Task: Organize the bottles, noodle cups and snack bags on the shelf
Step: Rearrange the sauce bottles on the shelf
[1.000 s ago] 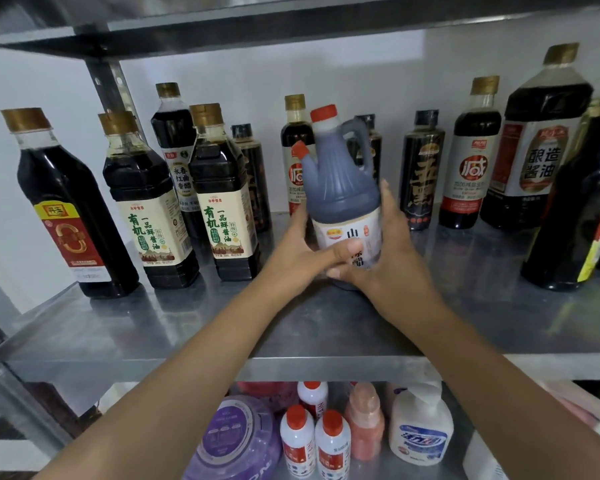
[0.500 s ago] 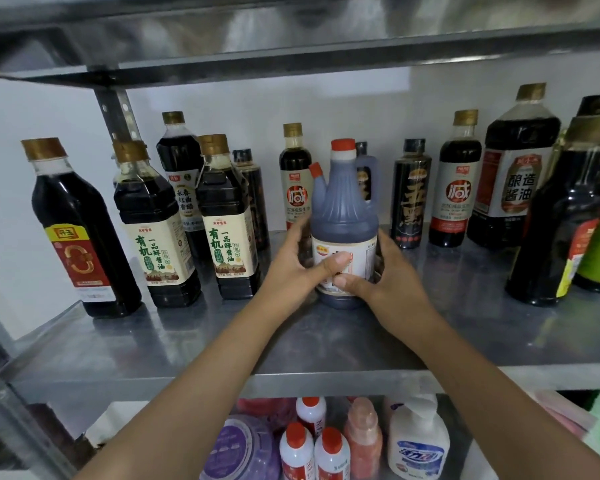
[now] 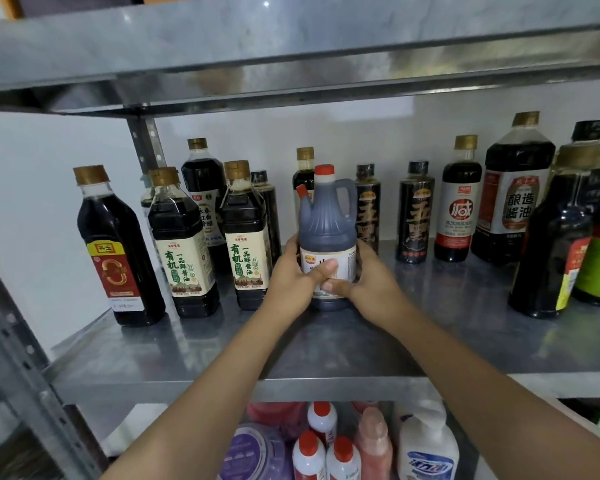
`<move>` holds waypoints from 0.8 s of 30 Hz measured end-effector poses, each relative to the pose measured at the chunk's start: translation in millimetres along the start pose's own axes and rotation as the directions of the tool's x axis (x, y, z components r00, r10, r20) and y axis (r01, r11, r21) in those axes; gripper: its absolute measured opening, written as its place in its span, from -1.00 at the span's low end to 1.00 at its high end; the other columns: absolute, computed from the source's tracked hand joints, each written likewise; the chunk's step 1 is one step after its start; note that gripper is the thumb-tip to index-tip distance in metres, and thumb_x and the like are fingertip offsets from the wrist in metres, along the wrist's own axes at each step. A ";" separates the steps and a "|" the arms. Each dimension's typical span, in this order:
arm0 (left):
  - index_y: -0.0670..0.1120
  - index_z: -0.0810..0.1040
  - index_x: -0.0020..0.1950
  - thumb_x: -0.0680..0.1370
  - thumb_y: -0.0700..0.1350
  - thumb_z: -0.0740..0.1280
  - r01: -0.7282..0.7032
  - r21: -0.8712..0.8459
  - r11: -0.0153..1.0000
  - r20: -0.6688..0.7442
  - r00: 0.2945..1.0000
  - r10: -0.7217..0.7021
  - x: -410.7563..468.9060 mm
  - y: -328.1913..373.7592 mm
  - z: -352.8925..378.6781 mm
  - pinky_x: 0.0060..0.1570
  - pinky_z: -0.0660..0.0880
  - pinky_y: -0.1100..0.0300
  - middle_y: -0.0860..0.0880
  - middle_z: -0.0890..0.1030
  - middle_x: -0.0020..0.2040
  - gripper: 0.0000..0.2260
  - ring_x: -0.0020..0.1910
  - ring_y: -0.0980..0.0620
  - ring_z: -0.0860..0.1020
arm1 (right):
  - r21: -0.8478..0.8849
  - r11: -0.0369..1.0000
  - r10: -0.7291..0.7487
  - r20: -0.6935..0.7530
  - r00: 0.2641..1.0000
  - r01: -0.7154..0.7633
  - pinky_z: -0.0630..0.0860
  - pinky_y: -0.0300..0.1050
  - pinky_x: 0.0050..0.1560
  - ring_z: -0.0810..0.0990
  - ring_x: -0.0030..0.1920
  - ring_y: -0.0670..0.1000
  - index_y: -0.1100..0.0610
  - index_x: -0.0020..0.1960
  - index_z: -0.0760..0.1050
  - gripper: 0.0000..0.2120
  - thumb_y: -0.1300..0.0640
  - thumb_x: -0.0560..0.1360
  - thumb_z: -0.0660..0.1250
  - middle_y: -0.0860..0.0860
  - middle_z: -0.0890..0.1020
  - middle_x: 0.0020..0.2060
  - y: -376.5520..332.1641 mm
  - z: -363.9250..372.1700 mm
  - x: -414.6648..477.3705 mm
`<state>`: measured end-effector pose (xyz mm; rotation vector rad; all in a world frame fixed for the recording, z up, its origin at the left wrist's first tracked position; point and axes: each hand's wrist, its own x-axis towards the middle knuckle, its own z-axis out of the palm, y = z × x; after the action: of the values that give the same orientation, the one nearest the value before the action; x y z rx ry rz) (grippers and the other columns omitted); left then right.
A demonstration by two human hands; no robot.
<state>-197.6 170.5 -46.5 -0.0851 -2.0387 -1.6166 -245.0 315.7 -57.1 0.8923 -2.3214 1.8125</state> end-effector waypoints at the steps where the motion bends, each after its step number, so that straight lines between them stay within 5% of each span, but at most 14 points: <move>1: -0.15 0.38 0.45 0.39 -0.04 0.49 -0.003 0.005 1.000 -0.008 1.000 0.003 0.4 -1.0 -0.7 0.18 0.57 0.09 -0.08 0.66 0.20 -0.33 0.16 0.00 0.64 | 0.010 1.000 0.002 0.011 1.000 -0.002 0.51 0.12 0.32 0.60 0.21 -0.05 -0.15 0.31 0.34 -0.32 0.18 0.33 0.59 -0.10 0.62 0.20 -0.3 0.9 0.5; 8: -0.19 0.39 0.44 0.50 -0.18 0.48 -0.014 0.030 0.999 -0.006 1.000 0.014 3.3 -3.5 -6.7 0.17 0.55 0.16 -0.09 0.65 0.20 -0.46 0.15 0.04 0.63 | 0.045 0.999 -0.003 -0.002 1.000 0.003 0.54 0.13 0.27 0.62 0.19 -0.05 -0.21 0.30 0.37 -0.25 -0.16 0.15 0.53 -0.14 0.64 0.18 -0.4 11.1 3.7; 15: -0.07 0.46 0.36 0.53 -0.20 0.45 -0.012 0.047 0.999 -0.055 0.998 0.015 -4.3 -3.3 -3.9 0.19 0.56 0.13 -0.02 0.65 0.16 -0.58 0.14 0.06 0.63 | -0.003 1.000 0.003 -0.016 1.000 -0.003 0.50 -0.01 0.30 0.58 0.21 -0.03 0.04 0.44 0.32 -0.28 0.24 0.39 0.56 -0.03 0.58 0.24 -2.3 12.2 4.9; 20: -0.06 0.48 0.16 0.52 -0.21 0.45 -0.043 0.211 0.977 -0.398 0.909 0.126 -49.5 9.0 15.7 0.05 0.50 0.34 -0.04 0.57 0.10 -0.73 0.00 0.20 0.57 | 0.017 1.000 0.006 -0.010 1.000 -0.006 0.53 -0.05 0.24 0.58 0.21 -0.01 0.00 0.42 0.32 -0.31 0.21 0.39 0.56 -0.02 0.59 0.21 -6.4 12.8 4.0; 22: -0.05 0.48 0.10 0.54 -0.25 0.42 -0.147 0.164 0.975 -0.377 0.904 0.200 -62.3 19.7 31.4 0.01 0.48 0.32 0.01 0.56 0.00 -0.78 -0.06 0.19 0.56 | 0.039 0.999 0.015 0.000 1.000 -0.015 0.55 0.03 0.26 0.61 0.18 -0.01 0.01 0.38 0.36 -0.40 0.17 0.40 0.49 0.01 0.62 0.18 -5.6 12.4 2.5; 24: -0.05 0.50 0.06 0.56 -0.32 0.38 -0.225 0.090 0.970 -0.256 0.936 0.241 -56.8 25.3 46.0 0.00 0.47 0.37 0.07 0.58 -0.05 -0.80 -0.07 0.24 0.57 | 0.114 0.993 0.038 0.045 0.998 -0.043 0.56 -0.13 0.20 0.62 0.08 -0.12 0.20 0.36 0.40 -0.51 0.25 0.46 0.39 0.08 0.62 0.13 -0.9 3.0 1.1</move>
<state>-156.4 235.4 -55.6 -0.0810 -1.7956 -1.3423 -244.6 312.5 -56.8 0.9135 -2.2968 1.9804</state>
